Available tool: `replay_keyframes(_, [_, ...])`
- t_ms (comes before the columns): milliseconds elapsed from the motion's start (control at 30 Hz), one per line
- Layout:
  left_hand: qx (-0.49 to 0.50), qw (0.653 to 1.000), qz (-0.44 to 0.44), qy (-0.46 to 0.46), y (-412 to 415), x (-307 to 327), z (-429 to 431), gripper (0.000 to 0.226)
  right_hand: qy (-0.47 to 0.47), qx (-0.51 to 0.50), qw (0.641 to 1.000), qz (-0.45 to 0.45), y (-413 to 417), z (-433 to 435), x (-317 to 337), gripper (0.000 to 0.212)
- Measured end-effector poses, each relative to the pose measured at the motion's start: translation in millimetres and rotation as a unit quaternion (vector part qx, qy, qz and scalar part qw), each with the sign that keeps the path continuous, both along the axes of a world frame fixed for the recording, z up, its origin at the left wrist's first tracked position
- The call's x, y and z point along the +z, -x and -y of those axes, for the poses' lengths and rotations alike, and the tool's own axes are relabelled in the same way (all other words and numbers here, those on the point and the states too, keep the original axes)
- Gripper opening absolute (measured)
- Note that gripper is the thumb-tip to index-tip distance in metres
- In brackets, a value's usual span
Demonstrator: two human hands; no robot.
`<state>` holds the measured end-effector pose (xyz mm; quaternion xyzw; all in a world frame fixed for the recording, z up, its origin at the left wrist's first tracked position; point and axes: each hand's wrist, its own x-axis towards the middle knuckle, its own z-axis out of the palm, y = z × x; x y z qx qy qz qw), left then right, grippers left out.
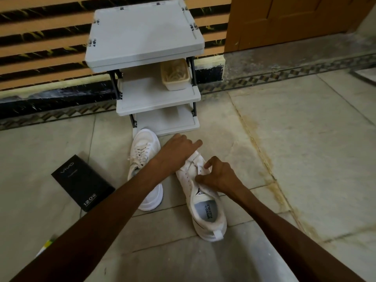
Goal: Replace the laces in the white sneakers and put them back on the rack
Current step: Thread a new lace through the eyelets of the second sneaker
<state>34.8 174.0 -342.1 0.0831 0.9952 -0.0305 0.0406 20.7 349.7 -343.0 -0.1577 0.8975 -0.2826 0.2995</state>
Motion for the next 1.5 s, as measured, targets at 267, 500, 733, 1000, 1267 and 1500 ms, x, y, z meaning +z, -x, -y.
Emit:
replay_keyframes(267, [0.273,0.961,-0.030,0.008,-2,-9,16,0.031,0.021,-0.051,0.998,0.009,-6,1,-10,0.056])
replay_keyframes(500, [0.284,0.723,-0.141,-0.614,20,11,-8,0.019,0.029,-0.072,0.997,0.009,-3,0,-15,0.059])
replay_keyframes(733, [0.203,0.723,-0.155,-0.642,-5,12,-19,0.016,0.004,-0.046,0.999,0.000,5,-1,-24,0.052])
replay_keyframes(1000, [0.321,0.812,-0.023,-0.487,-38,-30,-21,0.082,-0.028,0.063,0.998,-0.003,21,0,-3,0.039])
replay_keyframes(1267, [0.323,0.842,0.000,-0.431,-42,-30,-34,0.081,0.253,-0.066,0.948,0.182,30,-1,100,0.028])
replay_keyframes(1500, [0.302,0.866,-0.040,-0.397,-48,-34,-37,0.050,0.519,-0.050,0.814,0.256,21,2,187,0.034])
